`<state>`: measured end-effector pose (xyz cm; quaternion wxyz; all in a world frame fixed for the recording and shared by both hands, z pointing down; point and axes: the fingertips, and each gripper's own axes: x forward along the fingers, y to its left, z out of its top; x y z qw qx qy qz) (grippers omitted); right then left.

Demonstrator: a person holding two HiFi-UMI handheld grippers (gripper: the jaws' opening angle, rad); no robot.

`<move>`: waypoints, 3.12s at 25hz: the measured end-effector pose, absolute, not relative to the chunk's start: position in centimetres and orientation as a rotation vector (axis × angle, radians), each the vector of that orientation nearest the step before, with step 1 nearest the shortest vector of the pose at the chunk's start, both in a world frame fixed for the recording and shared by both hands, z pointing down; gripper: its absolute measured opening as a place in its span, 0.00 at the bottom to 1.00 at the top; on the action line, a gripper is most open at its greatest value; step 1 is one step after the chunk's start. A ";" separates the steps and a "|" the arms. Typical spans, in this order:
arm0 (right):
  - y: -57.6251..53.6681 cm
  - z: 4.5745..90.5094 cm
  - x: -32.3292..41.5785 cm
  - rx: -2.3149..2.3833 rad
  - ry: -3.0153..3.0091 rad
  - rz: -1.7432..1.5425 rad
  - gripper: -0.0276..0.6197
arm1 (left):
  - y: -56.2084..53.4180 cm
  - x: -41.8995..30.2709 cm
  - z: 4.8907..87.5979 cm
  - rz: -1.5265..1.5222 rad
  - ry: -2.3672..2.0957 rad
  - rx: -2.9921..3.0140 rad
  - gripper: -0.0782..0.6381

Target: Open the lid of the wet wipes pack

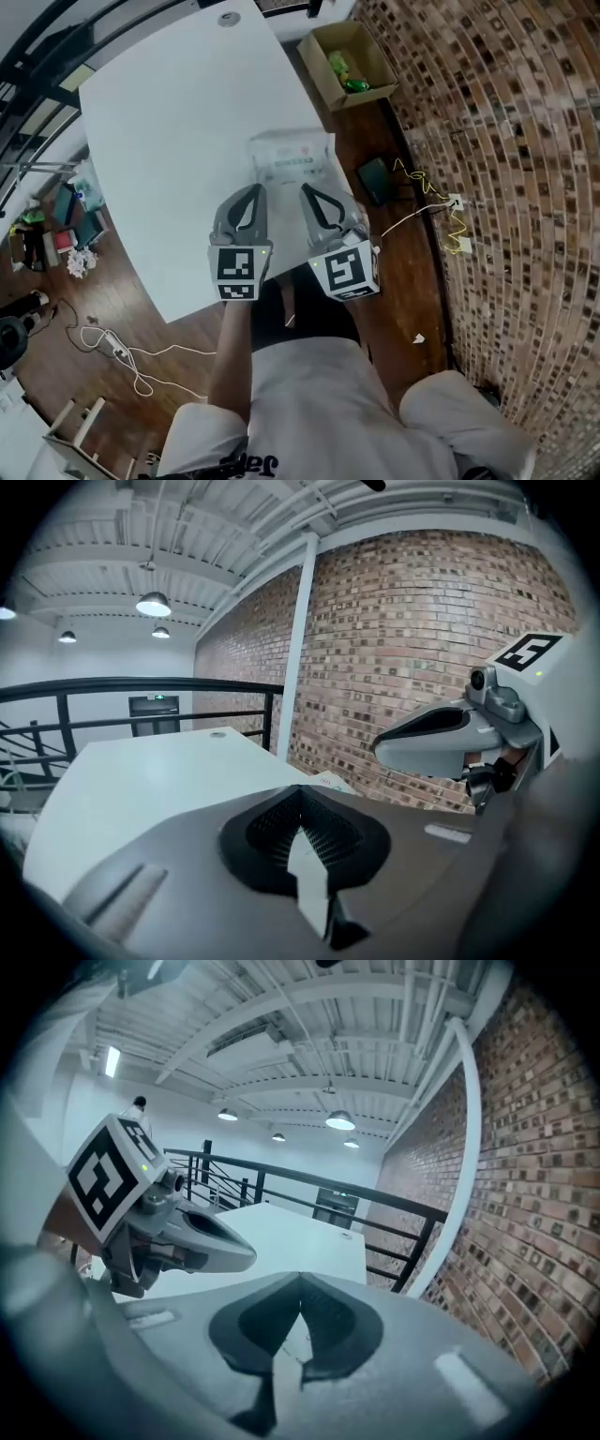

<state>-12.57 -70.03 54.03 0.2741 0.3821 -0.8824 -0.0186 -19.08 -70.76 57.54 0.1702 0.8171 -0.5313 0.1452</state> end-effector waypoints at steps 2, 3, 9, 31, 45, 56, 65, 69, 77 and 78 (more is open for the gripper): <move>-71.0 55.9 -12.7 0.991 -2.335 -0.098 0.03 | -71.8 -18.9 59.5 0.420 -1.502 2.318 0.13; -71.5 56.6 -12.9 0.971 -2.322 -0.121 0.03 | -72.2 -18.7 60.3 0.423 -1.498 2.319 0.13; -72.8 60.2 -12.9 0.846 -2.248 -0.283 0.21 | -73.3 -17.9 63.7 0.457 -1.485 2.309 0.13; -76.0 58.2 -13.8 0.754 -2.241 -0.351 0.06 | -73.9 -18.1 65.0 0.458 -1.512 2.262 0.13; -85.2 60.0 -14.7 0.682 -2.359 0.042 0.08 | -73.6 -17.8 64.9 0.458 -1.479 2.205 0.13; -87.0 65.1 -14.3 0.693 -2.214 0.240 0.03 | -73.9 -17.9 65.2 0.457 -1.417 2.197 0.13; -81.9 54.6 -12.3 0.939 -2.263 0.239 0.03 | -71.5 -18.2 59.8 0.404 -1.288 2.235 0.13; -75.2 48.2 -10.9 1.135 -2.320 0.261 0.03 | -68.9 -18.9 53.1 0.317 -1.310 2.347 0.13; -62.4 40.4 -8.2 1.559 -2.427 0.155 0.03 | -61.2 -18.6 42.7 0.163 -1.430 2.540 0.13; -61.5 39.7 -8.4 1.562 -2.451 0.150 0.03 | -60.4 -18.6 42.0 0.156 -1.449 2.543 0.13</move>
